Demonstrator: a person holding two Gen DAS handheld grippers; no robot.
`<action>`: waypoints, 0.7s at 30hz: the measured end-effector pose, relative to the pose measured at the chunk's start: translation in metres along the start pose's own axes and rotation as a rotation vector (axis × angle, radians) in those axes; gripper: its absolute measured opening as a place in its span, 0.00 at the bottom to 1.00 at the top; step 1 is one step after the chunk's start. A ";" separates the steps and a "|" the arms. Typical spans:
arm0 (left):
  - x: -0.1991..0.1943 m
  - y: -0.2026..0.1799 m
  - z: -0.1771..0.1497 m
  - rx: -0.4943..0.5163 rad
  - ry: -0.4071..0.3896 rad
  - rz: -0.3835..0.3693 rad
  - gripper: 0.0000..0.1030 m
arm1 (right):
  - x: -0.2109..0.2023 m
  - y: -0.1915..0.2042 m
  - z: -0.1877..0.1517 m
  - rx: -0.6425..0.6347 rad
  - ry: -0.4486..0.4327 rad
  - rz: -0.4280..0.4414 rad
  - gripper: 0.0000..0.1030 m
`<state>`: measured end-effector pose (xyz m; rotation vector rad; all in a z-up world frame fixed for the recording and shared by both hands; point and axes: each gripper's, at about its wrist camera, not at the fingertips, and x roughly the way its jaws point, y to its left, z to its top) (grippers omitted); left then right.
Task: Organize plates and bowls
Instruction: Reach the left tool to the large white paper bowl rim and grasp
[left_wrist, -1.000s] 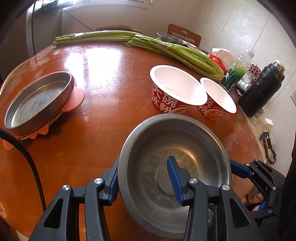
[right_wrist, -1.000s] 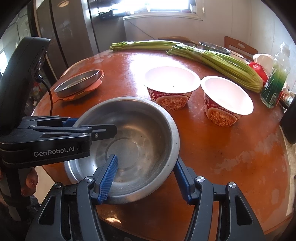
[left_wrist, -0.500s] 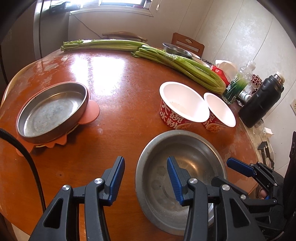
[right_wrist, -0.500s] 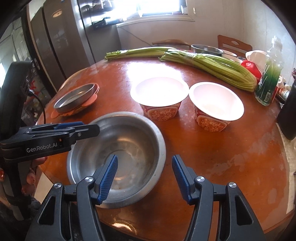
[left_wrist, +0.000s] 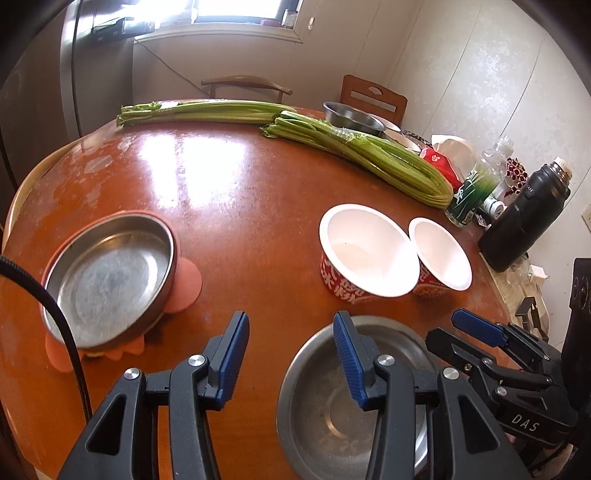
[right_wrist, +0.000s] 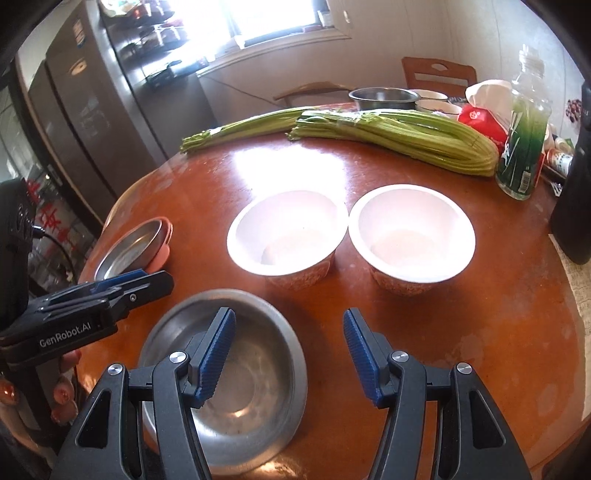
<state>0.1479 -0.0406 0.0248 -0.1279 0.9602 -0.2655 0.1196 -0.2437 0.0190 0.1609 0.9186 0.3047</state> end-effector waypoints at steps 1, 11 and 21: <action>0.003 -0.001 0.004 0.007 0.003 0.000 0.46 | 0.003 0.000 0.004 0.005 0.003 -0.003 0.61; 0.044 -0.015 0.046 0.061 0.055 -0.037 0.46 | 0.039 -0.005 0.019 0.066 0.072 0.022 0.61; 0.077 -0.021 0.065 0.081 0.109 -0.091 0.46 | 0.054 0.004 0.030 0.027 0.062 0.026 0.61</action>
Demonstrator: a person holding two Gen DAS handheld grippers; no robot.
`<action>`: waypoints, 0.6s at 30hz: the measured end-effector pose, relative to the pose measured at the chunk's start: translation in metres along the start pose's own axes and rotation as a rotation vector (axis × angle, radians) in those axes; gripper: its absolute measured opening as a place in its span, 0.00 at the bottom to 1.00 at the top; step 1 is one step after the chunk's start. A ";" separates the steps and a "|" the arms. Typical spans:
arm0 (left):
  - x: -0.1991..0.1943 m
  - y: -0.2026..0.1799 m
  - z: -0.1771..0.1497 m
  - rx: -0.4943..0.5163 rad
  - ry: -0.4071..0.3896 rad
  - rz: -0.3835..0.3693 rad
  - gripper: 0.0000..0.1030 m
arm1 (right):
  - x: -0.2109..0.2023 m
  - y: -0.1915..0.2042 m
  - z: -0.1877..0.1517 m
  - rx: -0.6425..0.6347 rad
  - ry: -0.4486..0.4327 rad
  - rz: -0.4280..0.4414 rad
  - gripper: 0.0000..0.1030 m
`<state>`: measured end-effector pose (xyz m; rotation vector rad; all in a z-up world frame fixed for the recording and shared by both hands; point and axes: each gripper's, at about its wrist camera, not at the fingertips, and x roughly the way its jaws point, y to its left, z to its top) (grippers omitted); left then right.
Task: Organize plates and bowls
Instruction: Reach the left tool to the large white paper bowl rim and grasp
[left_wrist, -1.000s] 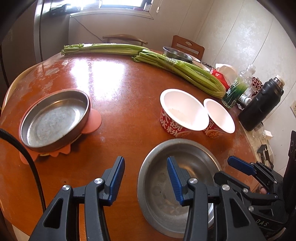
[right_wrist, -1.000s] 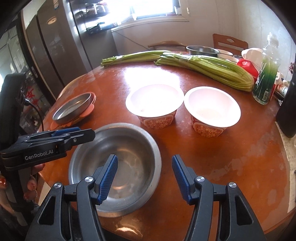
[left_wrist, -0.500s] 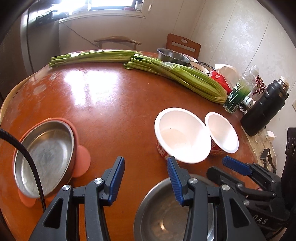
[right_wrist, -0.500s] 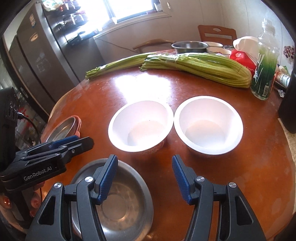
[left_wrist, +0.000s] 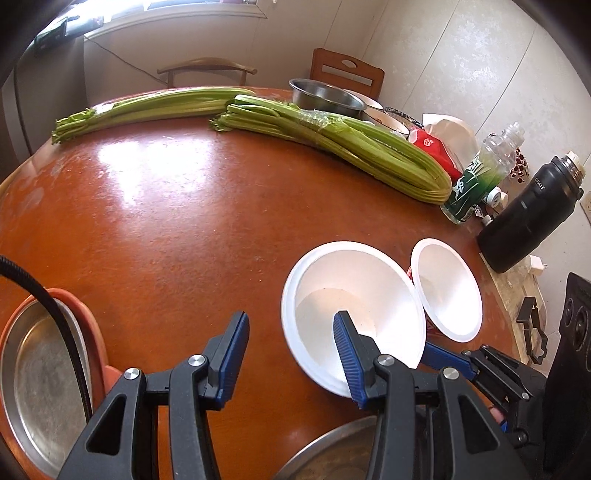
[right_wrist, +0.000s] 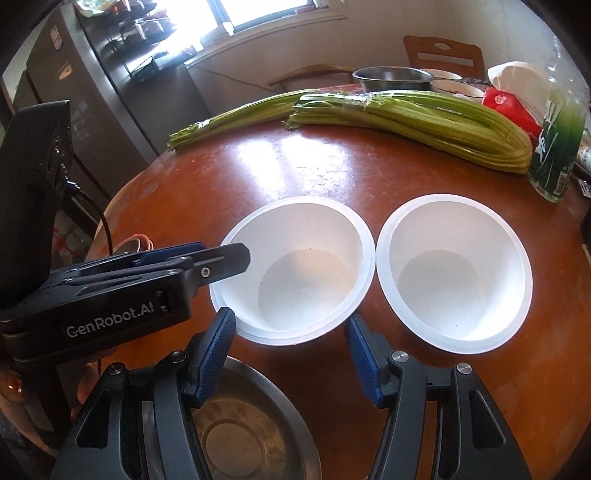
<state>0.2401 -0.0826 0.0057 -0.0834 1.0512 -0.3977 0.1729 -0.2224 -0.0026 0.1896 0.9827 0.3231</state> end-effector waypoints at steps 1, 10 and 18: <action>0.003 0.000 0.001 -0.001 0.006 -0.006 0.46 | 0.002 0.001 0.002 -0.005 0.001 -0.002 0.61; 0.024 0.003 0.005 -0.008 0.058 -0.054 0.46 | 0.008 0.004 0.007 -0.049 -0.009 0.008 0.61; 0.022 0.000 0.004 0.011 0.054 -0.069 0.46 | 0.008 0.008 0.007 -0.069 -0.011 -0.002 0.62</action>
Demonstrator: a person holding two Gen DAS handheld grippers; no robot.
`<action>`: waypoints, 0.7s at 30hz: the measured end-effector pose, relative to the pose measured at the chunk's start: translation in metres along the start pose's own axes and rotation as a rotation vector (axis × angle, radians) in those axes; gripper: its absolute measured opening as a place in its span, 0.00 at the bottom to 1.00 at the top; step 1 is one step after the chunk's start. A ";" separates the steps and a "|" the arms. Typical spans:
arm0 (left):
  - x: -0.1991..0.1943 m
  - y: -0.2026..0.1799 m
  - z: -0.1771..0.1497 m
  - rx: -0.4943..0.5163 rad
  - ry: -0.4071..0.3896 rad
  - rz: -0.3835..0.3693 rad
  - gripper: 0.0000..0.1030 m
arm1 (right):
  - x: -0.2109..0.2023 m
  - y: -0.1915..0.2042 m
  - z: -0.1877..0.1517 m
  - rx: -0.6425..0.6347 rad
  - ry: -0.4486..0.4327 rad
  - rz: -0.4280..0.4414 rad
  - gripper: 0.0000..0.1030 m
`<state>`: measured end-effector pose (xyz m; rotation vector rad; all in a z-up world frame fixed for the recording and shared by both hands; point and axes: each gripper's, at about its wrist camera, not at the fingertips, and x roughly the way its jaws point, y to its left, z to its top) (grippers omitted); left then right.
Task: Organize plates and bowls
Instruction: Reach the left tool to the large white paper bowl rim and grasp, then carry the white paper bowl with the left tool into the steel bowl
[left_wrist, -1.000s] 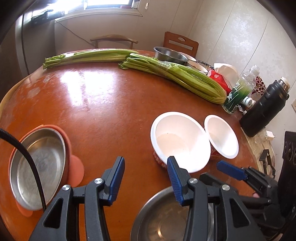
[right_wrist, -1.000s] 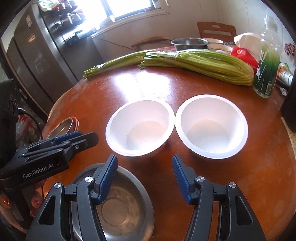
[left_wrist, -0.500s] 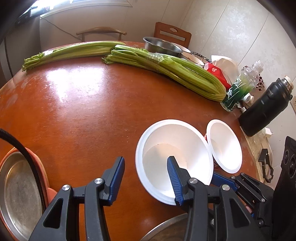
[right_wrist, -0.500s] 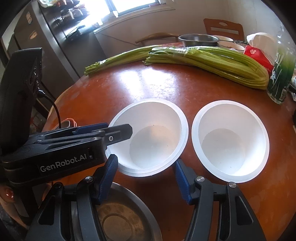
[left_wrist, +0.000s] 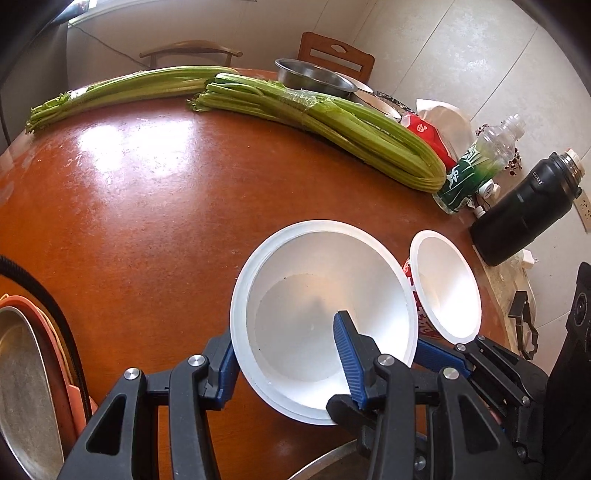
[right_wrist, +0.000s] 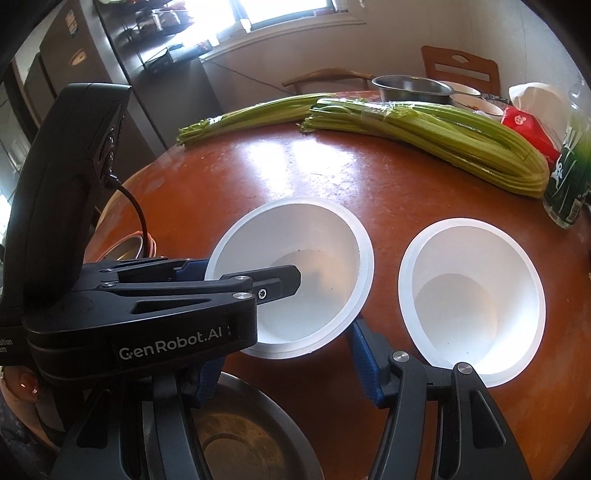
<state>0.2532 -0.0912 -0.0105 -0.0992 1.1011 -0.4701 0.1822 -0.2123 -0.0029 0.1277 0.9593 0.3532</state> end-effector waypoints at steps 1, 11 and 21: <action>-0.001 -0.001 0.000 0.006 -0.004 0.002 0.46 | -0.001 0.000 0.000 -0.002 -0.004 -0.001 0.62; -0.027 -0.007 -0.007 0.010 -0.062 0.009 0.46 | -0.021 0.010 0.000 -0.038 -0.049 0.008 0.62; -0.066 -0.022 -0.021 0.034 -0.133 0.016 0.46 | -0.055 0.025 -0.009 -0.075 -0.108 0.017 0.62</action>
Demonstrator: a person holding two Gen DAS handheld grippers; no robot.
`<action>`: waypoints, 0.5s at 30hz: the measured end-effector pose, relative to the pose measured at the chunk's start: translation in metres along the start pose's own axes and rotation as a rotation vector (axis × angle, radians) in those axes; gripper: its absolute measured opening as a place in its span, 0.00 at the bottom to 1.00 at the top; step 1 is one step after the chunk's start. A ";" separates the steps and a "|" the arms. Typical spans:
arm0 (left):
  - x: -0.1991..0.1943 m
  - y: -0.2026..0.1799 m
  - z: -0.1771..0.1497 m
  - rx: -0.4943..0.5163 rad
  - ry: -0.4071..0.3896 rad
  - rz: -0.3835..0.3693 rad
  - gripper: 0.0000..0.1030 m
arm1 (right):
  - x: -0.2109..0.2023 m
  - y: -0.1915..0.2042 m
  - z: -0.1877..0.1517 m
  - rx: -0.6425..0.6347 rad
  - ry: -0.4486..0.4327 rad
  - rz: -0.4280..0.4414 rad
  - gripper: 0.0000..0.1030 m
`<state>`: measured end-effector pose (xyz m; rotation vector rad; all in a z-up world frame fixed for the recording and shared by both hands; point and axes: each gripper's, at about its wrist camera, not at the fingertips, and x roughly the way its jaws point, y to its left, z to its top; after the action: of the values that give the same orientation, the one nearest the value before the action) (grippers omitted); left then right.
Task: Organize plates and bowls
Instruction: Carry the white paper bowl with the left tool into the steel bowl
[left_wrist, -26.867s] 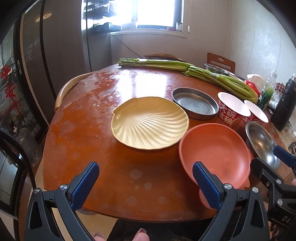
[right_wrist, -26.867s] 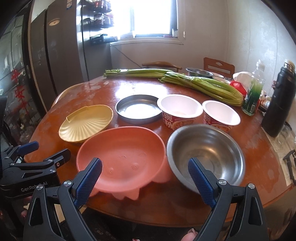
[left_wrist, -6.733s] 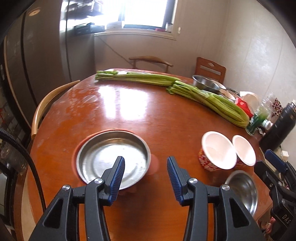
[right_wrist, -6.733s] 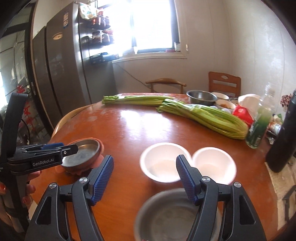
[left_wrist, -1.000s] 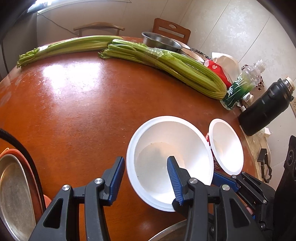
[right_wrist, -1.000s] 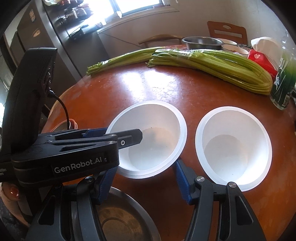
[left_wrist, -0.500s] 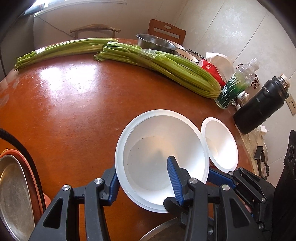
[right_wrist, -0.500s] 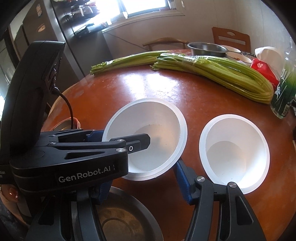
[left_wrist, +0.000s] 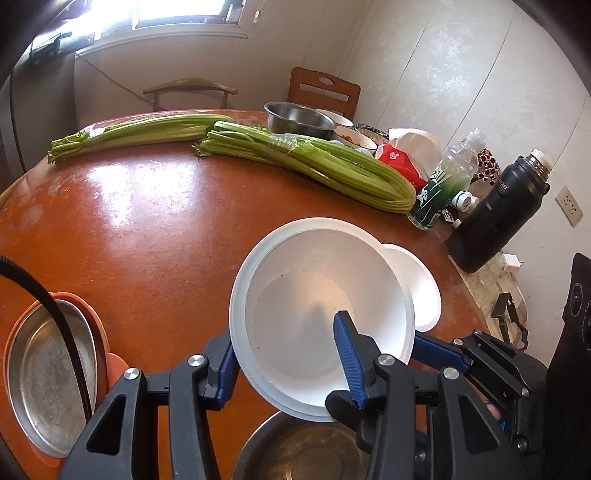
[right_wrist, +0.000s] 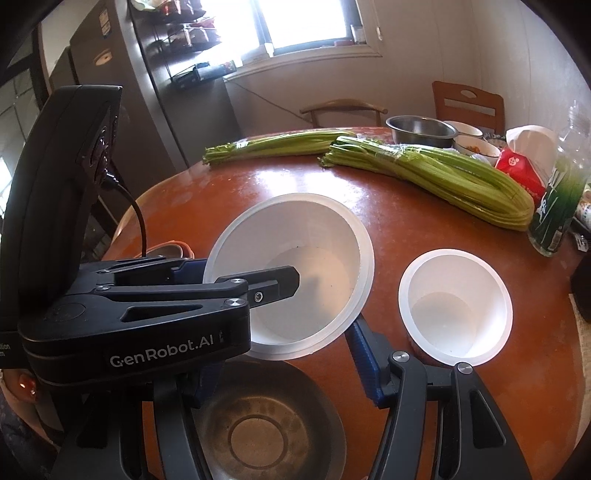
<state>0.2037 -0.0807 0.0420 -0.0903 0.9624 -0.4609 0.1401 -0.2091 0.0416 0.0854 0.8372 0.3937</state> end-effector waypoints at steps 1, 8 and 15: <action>-0.004 -0.002 -0.002 0.002 -0.005 0.000 0.46 | -0.004 0.002 -0.002 -0.004 -0.004 0.000 0.62; -0.026 -0.013 -0.014 0.011 -0.032 0.008 0.46 | -0.025 0.013 -0.011 -0.023 -0.027 0.004 0.62; -0.045 -0.021 -0.027 0.017 -0.055 0.019 0.46 | -0.040 0.022 -0.020 -0.037 -0.042 0.014 0.62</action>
<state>0.1533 -0.0770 0.0668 -0.0781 0.9049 -0.4473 0.0942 -0.2050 0.0613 0.0649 0.7874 0.4191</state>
